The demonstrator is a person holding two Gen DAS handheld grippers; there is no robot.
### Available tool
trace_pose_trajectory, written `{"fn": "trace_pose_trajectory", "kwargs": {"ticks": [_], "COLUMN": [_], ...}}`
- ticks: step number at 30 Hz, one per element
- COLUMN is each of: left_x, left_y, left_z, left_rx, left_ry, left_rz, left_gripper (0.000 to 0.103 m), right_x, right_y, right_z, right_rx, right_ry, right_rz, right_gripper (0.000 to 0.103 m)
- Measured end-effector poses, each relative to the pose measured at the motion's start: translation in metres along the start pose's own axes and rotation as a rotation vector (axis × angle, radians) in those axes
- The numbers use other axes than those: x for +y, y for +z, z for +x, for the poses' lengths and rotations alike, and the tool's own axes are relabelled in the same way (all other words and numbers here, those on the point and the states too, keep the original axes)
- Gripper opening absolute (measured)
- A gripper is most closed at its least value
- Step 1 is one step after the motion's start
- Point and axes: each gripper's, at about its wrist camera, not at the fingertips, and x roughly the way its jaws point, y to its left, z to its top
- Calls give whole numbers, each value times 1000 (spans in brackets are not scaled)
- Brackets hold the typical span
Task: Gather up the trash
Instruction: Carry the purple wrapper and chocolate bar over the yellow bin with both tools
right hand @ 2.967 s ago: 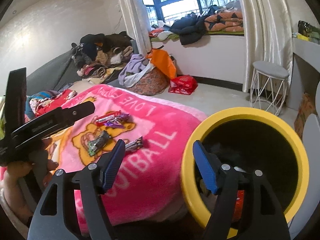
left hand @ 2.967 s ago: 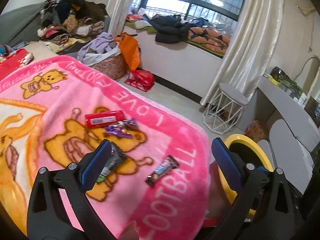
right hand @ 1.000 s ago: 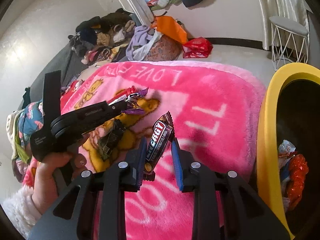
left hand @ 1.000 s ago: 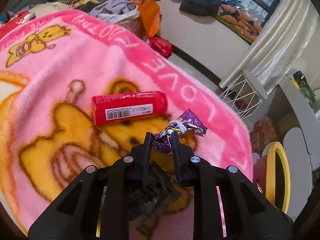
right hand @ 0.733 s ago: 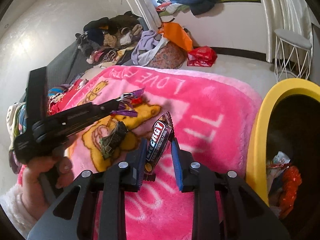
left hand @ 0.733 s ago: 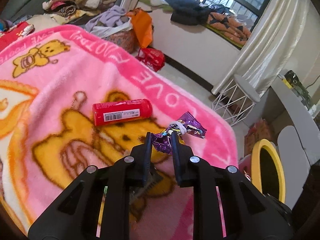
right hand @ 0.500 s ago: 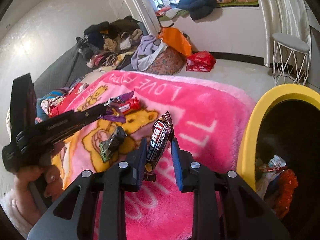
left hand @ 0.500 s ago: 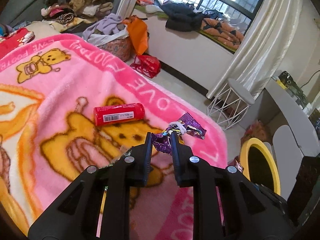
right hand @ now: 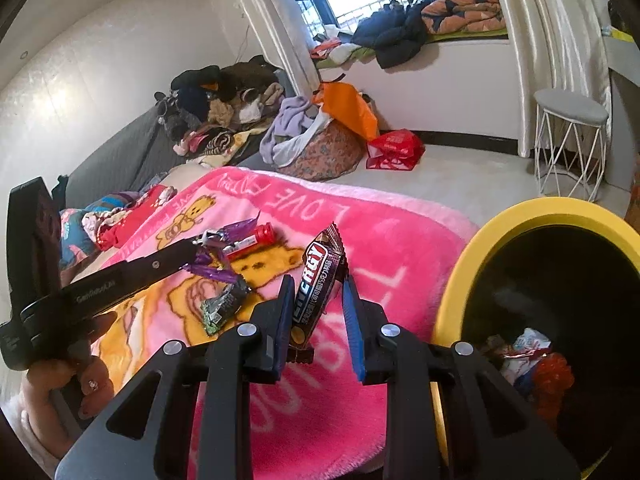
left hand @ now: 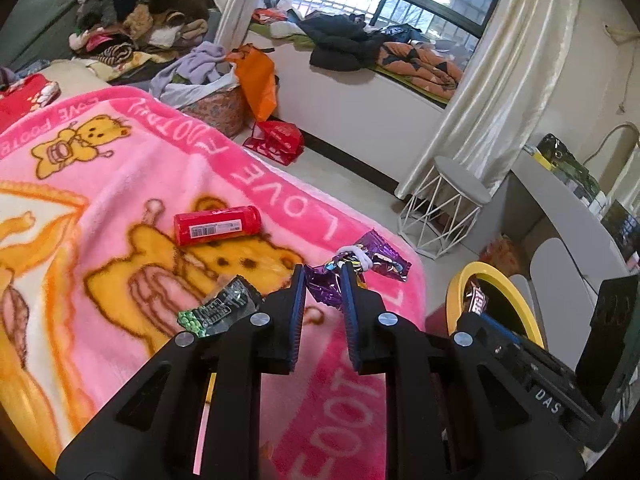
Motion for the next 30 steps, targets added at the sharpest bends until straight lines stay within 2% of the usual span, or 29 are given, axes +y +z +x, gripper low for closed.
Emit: {"fn": "trace_pose_trajectory", "kwargs": {"ticks": [3, 4, 5, 13, 30], "left_x": [-3, -5, -6, -21, -80], "left_y": [-2, -2, -3, -5, -16], "left_z": [-4, -6, -7, -13, -10], "left_rx": [-2, -4, -5, -3, 20], "left_ry": [-10, -13, -18, -48, -141], "left_rz": [2, 2, 3, 25, 128], "left_gripper": [13, 13, 13, 13, 12], "right_x": [-6, -8, -8, -27, -83], "right_y": [1, 2, 2, 2, 1], "right_z": [-7, -10, -12, -29, -61], "right_rx": [-15, -23, -26, -57, -110], "right_ry": [-11, -16, -19, -61, -163], "right_rz": [5, 4, 2, 35, 148], "right_gripper": [23, 16, 15, 15, 15]}}
